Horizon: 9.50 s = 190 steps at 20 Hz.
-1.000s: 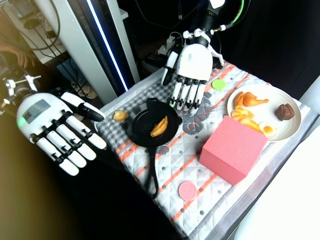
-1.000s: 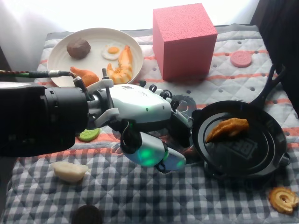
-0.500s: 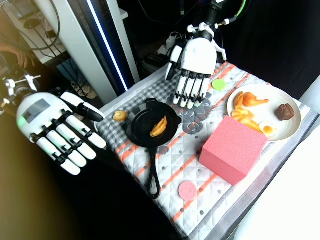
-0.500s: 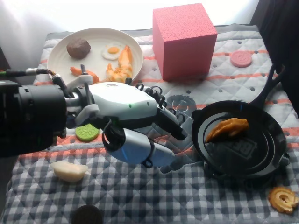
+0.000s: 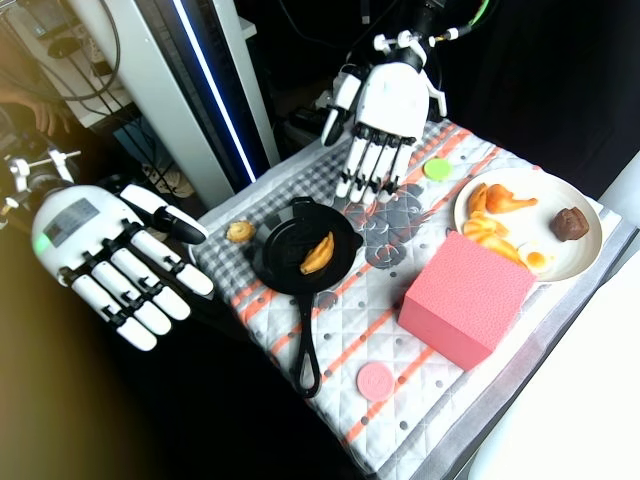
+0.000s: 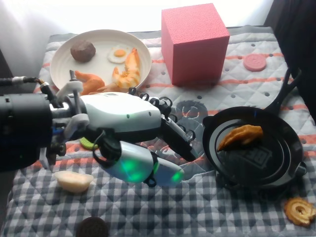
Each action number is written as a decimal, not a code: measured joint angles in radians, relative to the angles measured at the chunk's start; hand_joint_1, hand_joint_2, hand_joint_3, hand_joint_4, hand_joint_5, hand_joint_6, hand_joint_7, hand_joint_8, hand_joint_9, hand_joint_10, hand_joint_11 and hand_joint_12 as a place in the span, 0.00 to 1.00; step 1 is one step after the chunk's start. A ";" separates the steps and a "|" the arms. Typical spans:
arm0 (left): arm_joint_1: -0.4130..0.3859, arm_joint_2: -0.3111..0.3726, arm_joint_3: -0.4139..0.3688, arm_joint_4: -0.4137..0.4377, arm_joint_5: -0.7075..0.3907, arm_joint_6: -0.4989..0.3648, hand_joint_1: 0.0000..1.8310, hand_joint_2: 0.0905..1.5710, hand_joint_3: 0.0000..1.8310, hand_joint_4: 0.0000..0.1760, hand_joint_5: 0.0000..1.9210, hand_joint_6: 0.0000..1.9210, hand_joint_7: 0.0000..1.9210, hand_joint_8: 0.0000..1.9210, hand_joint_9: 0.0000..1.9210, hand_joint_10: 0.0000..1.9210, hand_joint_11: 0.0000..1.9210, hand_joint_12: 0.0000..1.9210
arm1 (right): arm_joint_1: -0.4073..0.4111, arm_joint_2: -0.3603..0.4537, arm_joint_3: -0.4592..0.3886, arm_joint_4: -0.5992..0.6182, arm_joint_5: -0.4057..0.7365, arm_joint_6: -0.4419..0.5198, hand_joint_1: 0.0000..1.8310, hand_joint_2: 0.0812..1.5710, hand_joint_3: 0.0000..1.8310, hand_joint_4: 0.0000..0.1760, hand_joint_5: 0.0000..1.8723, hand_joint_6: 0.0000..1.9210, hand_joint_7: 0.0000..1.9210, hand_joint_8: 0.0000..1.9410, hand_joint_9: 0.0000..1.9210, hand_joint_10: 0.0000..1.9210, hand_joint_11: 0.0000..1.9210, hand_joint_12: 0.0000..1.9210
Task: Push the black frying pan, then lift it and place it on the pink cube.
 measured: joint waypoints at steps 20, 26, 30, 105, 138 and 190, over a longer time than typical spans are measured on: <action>0.047 -0.104 0.069 0.201 -0.198 -0.429 0.26 0.85 0.00 0.00 0.23 0.43 0.31 0.42 0.37 0.56 0.14 0.85 | -0.004 -0.004 -0.003 0.003 0.001 0.009 0.11 0.79 0.00 0.07 0.00 0.00 0.00 0.00 0.00 0.00 0.00 0.22; 0.057 -0.121 0.092 0.172 -0.201 -0.436 0.27 0.84 0.00 0.00 0.28 0.07 0.32 0.13 0.35 0.31 0.06 0.70 | -0.004 -0.004 -0.003 0.005 0.001 0.009 0.12 0.79 0.00 0.06 0.00 0.00 0.00 0.00 0.00 0.00 0.00 0.22; 0.061 -0.129 0.099 0.151 -0.188 -0.432 0.32 0.90 0.01 0.00 0.25 0.01 0.26 0.00 0.26 0.07 0.00 0.61 | -0.004 -0.005 -0.003 0.005 0.001 0.009 0.12 0.79 0.00 0.06 0.00 0.00 0.00 0.00 0.01 0.00 0.00 0.26; 0.093 -0.270 0.187 0.012 -0.230 -0.424 0.55 0.86 0.01 0.00 0.10 0.00 0.05 0.00 0.06 0.01 0.00 0.16 | -0.011 -0.014 -0.003 0.021 0.007 0.009 0.14 0.81 0.00 0.00 0.00 0.00 0.00 0.00 0.01 0.00 0.00 0.21; 0.072 -0.314 0.290 -0.260 -0.030 -0.150 0.26 0.99 0.00 0.01 0.06 0.00 0.00 0.00 0.00 0.00 0.00 0.00 | -0.018 -0.014 -0.003 0.024 0.008 0.009 0.15 0.81 0.00 0.02 0.00 0.00 0.00 0.00 0.00 0.00 0.00 0.20; 0.081 0.110 0.041 -0.297 -0.208 -0.068 0.44 0.87 0.00 0.01 0.22 0.00 0.20 0.00 0.18 0.00 0.00 0.37 | 0.600 -0.367 0.592 0.294 -0.894 -0.565 0.79 0.83 0.00 0.00 0.75 1.00 0.82 1.00 0.86 1.00 0.86 1.00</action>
